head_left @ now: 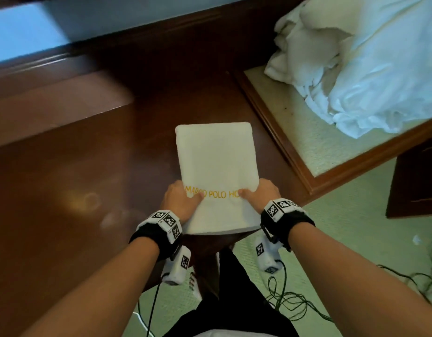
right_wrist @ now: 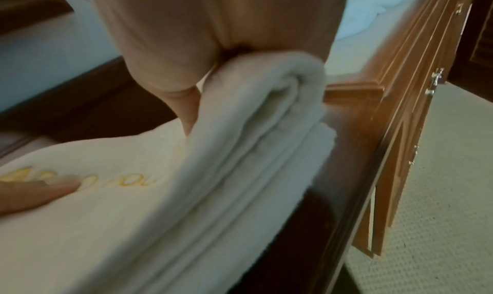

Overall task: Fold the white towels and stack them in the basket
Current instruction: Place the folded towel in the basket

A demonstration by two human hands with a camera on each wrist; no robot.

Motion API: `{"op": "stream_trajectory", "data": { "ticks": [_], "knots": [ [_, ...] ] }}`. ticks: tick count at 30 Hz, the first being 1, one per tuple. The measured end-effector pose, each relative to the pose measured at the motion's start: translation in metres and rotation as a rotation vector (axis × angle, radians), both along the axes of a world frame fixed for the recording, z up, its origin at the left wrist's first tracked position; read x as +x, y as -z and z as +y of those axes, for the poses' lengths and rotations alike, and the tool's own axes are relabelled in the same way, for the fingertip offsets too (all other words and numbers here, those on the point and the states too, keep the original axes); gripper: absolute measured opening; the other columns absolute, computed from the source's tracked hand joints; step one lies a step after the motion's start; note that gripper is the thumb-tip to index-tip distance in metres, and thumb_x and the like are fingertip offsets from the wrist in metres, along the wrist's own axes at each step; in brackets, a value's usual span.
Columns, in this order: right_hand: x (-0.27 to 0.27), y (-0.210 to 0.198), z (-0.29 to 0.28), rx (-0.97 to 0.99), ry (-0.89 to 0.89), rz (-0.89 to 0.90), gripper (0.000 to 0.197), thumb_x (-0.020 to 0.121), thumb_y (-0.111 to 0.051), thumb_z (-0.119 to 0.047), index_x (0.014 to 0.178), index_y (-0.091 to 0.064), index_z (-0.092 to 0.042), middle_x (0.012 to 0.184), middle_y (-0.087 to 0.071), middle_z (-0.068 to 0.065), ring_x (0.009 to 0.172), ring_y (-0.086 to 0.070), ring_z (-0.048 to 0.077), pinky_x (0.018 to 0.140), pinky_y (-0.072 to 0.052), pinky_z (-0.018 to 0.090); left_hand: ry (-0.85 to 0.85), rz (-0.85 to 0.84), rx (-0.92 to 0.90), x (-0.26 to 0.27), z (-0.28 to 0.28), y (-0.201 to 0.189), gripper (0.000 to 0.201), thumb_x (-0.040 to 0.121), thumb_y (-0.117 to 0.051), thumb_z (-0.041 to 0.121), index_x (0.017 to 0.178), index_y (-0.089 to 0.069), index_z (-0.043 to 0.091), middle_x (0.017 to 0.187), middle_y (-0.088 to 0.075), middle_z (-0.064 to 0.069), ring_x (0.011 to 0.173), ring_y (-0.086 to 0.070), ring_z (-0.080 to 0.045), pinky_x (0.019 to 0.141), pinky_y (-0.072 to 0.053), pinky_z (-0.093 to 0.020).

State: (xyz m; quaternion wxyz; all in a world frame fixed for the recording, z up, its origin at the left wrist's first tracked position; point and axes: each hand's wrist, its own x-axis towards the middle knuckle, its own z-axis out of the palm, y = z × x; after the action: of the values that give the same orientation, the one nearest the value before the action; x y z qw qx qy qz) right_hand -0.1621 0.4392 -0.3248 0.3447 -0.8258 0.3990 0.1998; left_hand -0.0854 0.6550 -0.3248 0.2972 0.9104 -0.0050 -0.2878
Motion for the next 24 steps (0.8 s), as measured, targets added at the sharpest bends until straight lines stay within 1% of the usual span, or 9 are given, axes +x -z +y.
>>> {"op": "stream_trajectory", "data": {
  "ticks": [3,6,10,12,16,19,20,22,24],
  "knots": [
    [-0.015,-0.030,0.001,-0.029,0.003,-0.059,0.053,0.083,-0.072,-0.044,0.119,-0.056,-0.009,0.123,-0.061,0.014,0.111,-0.060,0.034,0.089,-0.049,0.038,-0.010,-0.060,-0.067,-0.019,-0.011,-0.032,0.043,0.091,-0.069,0.040,0.115,-0.051,0.009,0.125,-0.054,-0.012,0.115,-0.055,-0.034,0.091,-0.044,-0.039],
    [-0.023,-0.063,-0.007,-0.051,0.021,-0.109,0.046,0.085,-0.069,-0.043,0.117,-0.055,-0.013,0.120,-0.063,0.010,0.112,-0.059,0.035,0.090,-0.048,0.038,0.012,-0.079,-0.105,-0.025,-0.023,-0.061,0.033,0.092,-0.065,0.040,0.107,-0.047,0.017,0.122,-0.059,-0.009,0.111,-0.058,-0.034,0.090,-0.047,-0.042],
    [-0.035,-0.108,-0.034,-0.099,0.000,-0.208,0.045,0.084,-0.068,-0.046,0.115,-0.057,-0.015,0.111,-0.064,0.005,0.100,-0.061,0.030,0.080,-0.047,0.035,0.087,-0.156,-0.211,-0.024,-0.051,-0.111,0.024,0.090,-0.068,0.038,0.098,-0.053,0.021,0.097,-0.062,0.003,0.093,-0.061,-0.025,0.075,-0.044,-0.033],
    [-0.043,-0.129,-0.052,-0.093,0.012,-0.277,0.047,0.085,-0.068,-0.046,0.118,-0.057,-0.015,0.106,-0.062,0.002,0.098,-0.061,0.026,0.078,-0.045,0.033,0.127,-0.193,-0.278,-0.023,-0.070,-0.135,0.021,0.088,-0.070,0.039,0.094,-0.057,0.023,0.091,-0.061,0.007,0.089,-0.062,-0.022,0.074,-0.045,-0.031],
    [-0.057,-0.167,-0.098,-0.147,0.057,-0.415,0.048,0.084,-0.067,-0.047,0.120,-0.056,-0.016,0.109,-0.062,0.002,0.099,-0.060,0.025,0.079,-0.044,0.032,0.190,-0.283,-0.394,-0.024,-0.119,-0.171,0.028,0.087,-0.071,0.043,0.102,-0.062,0.021,0.101,-0.066,0.004,0.092,-0.064,-0.017,0.079,-0.054,-0.035],
    [-0.065,-0.196,-0.141,-0.200,0.072,-0.498,0.042,0.086,-0.067,-0.045,0.113,-0.055,-0.016,0.101,-0.058,-0.001,0.094,-0.058,0.023,0.077,-0.040,0.030,0.223,-0.367,-0.473,-0.028,-0.166,-0.195,0.028,0.088,-0.072,0.043,0.102,-0.061,0.022,0.101,-0.066,0.007,0.087,-0.063,-0.010,0.068,-0.049,-0.025],
    [-0.067,-0.205,-0.158,-0.228,0.077,-0.512,0.041,0.085,-0.067,-0.046,0.109,-0.054,-0.015,0.098,-0.057,0.000,0.093,-0.057,0.024,0.075,-0.040,0.030,0.224,-0.392,-0.499,-0.030,-0.184,-0.202,0.029,0.087,-0.072,0.043,0.103,-0.062,0.021,0.101,-0.067,0.007,0.087,-0.063,-0.010,0.068,-0.048,-0.024],
    [-0.074,-0.222,-0.195,-0.265,0.099,-0.543,0.041,0.085,-0.067,-0.046,0.105,-0.053,-0.014,0.096,-0.057,0.002,0.090,-0.056,0.025,0.074,-0.040,0.031,0.229,-0.428,-0.553,-0.036,-0.223,-0.215,0.028,0.087,-0.073,0.042,0.103,-0.063,0.021,0.101,-0.068,0.006,0.090,-0.064,-0.013,0.075,-0.051,-0.028],
    [-0.083,-0.234,-0.237,-0.287,0.117,-0.579,0.038,0.084,-0.068,-0.045,0.101,-0.051,-0.015,0.094,-0.056,0.001,0.086,-0.054,0.025,0.073,-0.040,0.031,0.240,-0.460,-0.587,-0.044,-0.267,-0.224,0.028,0.087,-0.074,0.042,0.102,-0.064,0.021,0.100,-0.068,0.006,0.090,-0.065,-0.012,0.077,-0.054,-0.029]
  ]
}}
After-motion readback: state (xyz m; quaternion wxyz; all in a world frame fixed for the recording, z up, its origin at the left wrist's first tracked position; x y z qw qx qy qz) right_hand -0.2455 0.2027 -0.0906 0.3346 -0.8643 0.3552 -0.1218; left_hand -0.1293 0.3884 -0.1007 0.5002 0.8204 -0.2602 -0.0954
